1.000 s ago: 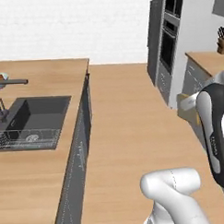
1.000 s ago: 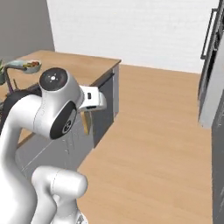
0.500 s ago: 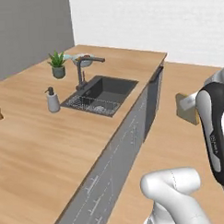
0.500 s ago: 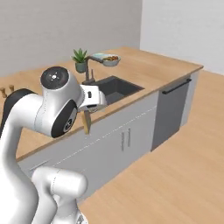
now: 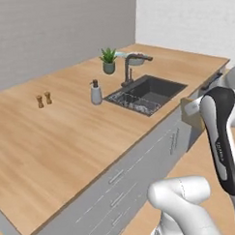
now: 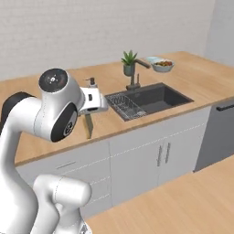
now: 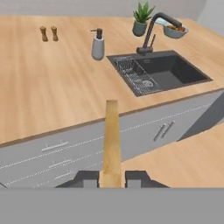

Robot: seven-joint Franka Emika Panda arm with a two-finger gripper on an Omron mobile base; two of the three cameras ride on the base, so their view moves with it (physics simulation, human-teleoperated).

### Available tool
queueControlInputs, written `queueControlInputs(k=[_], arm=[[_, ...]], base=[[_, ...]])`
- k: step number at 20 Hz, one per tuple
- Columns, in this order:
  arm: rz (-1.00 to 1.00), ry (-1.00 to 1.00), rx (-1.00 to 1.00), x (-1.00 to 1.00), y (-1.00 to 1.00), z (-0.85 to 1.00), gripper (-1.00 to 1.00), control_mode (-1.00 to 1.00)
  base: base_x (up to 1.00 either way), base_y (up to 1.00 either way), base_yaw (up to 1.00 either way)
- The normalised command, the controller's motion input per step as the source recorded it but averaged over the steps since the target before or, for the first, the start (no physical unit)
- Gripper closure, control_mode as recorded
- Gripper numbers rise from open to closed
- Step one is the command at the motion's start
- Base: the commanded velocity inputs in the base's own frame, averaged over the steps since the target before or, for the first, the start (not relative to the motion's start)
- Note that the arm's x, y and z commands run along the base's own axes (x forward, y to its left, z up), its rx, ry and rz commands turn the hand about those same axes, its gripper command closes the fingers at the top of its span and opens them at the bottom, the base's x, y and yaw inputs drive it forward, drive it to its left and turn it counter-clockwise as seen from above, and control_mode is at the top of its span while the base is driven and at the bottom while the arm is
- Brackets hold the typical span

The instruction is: Start the toaster. Once the lever pops up, take the bread to the plate on the dining counter.

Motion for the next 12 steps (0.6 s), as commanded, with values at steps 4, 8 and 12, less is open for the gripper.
queueControlInputs(k=[4, 8, 12], arm=[[0.00, 0.00, 0.00, 0.00, 0.00, 0.00, 1.00, 1.00], [0.00, 0.00, 0.00, 0.00, 0.00, 0.00, 1.00, 1.00], [0.00, 0.00, 0.00, 0.00, 0.00, 0.00, 1.00, 1.00]], base=[[0.09, -1.00, 0.23], [0.16, -1.00, 0.21], [0.34, -1.00, 0.17]])
